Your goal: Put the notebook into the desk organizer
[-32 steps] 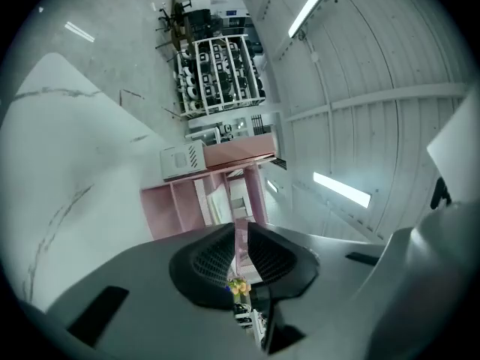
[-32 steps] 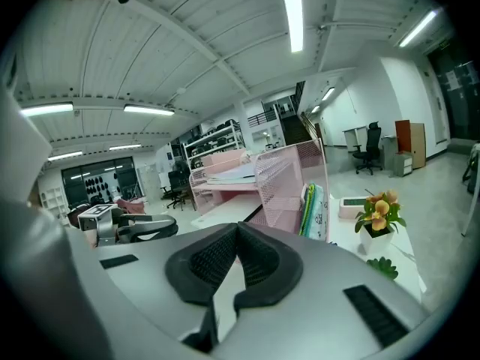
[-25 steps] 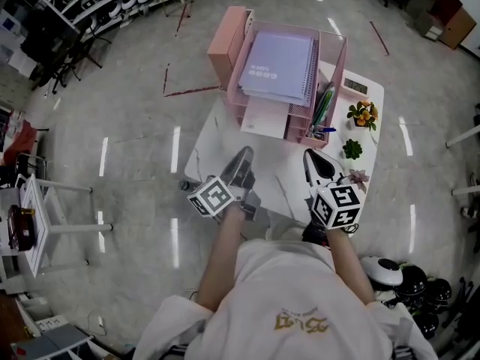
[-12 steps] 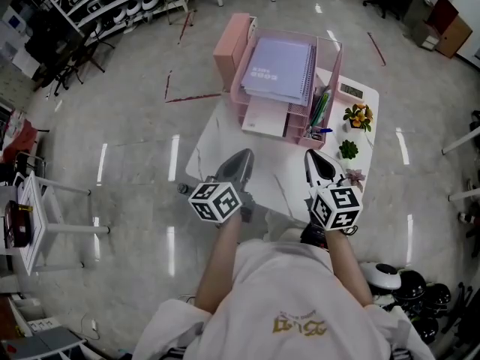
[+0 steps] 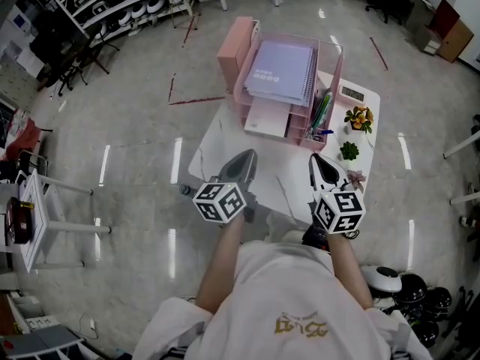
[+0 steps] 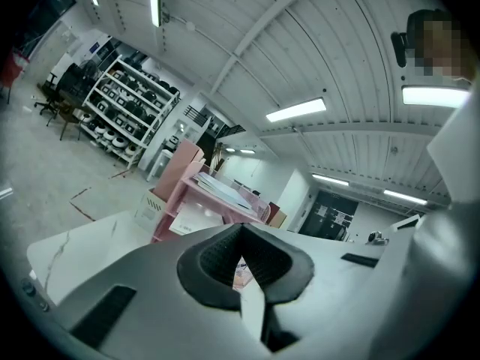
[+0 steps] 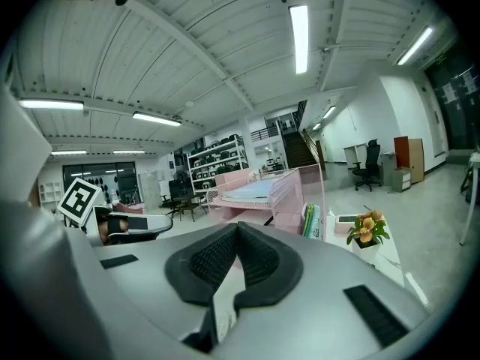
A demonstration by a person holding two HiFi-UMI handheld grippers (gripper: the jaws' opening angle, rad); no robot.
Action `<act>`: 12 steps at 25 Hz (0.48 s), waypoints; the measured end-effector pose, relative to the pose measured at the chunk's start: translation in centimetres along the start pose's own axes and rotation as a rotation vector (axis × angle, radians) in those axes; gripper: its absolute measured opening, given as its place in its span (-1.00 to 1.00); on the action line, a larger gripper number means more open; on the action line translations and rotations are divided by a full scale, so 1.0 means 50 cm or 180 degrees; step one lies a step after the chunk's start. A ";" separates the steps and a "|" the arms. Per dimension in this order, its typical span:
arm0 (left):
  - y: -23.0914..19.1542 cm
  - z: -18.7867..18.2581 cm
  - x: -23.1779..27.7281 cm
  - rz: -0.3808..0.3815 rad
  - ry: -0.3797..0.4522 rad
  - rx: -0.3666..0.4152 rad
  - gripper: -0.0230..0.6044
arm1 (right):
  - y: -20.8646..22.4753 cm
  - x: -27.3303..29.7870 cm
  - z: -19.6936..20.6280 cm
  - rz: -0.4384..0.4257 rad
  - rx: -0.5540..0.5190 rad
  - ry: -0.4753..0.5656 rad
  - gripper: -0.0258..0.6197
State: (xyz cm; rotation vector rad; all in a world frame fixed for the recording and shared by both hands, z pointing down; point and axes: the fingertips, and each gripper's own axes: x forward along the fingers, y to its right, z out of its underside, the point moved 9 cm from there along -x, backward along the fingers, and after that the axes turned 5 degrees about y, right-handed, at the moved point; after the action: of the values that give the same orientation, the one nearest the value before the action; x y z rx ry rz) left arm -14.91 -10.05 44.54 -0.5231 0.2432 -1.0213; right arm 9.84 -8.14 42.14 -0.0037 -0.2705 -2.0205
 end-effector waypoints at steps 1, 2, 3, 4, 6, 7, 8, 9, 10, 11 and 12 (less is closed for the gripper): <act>-0.001 0.000 -0.003 -0.0010 0.0004 -0.0003 -0.87 | -0.002 0.000 0.001 -0.0006 -0.0003 -0.0004 -0.89; -0.002 0.001 -0.007 -0.0019 0.0007 -0.0006 -0.87 | -0.003 -0.001 0.002 -0.0010 -0.0007 -0.0009 -0.89; -0.003 0.002 -0.009 -0.0025 0.0009 -0.0008 -0.87 | -0.004 0.000 0.004 -0.0013 -0.0011 -0.0014 -0.89; -0.004 0.002 -0.011 -0.0028 0.0012 -0.0009 -0.87 | -0.005 0.000 0.006 -0.0015 -0.0014 -0.0018 -0.89; -0.006 0.004 -0.015 -0.0031 0.0020 -0.0020 -0.87 | -0.006 0.000 0.008 -0.0019 -0.0016 -0.0023 -0.89; -0.007 0.004 -0.016 -0.0035 0.0022 -0.0026 -0.87 | -0.007 0.000 0.009 -0.0020 -0.0016 -0.0025 -0.89; -0.008 0.004 -0.017 -0.0039 0.0024 -0.0030 -0.87 | -0.007 -0.001 0.009 -0.0020 -0.0017 -0.0027 -0.89; -0.008 0.004 -0.018 -0.0040 0.0027 -0.0035 -0.87 | -0.007 -0.002 0.009 -0.0018 -0.0017 -0.0029 -0.89; -0.008 0.004 -0.018 -0.0033 0.0032 -0.0043 -0.87 | -0.007 -0.003 0.009 -0.0016 -0.0017 -0.0030 -0.89; -0.006 0.003 -0.017 -0.0022 0.0037 -0.0051 -0.87 | -0.007 -0.004 0.008 -0.0012 -0.0016 -0.0032 -0.89; -0.005 0.003 -0.016 -0.0008 0.0038 -0.0054 -0.87 | -0.006 -0.005 0.008 -0.0007 -0.0013 -0.0034 -0.89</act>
State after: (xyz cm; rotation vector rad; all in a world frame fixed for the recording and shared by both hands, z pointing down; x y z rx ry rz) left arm -15.43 -9.39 44.76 -0.5330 0.2620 -1.0257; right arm 9.65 -7.72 42.44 -0.0169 -0.2732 -2.0239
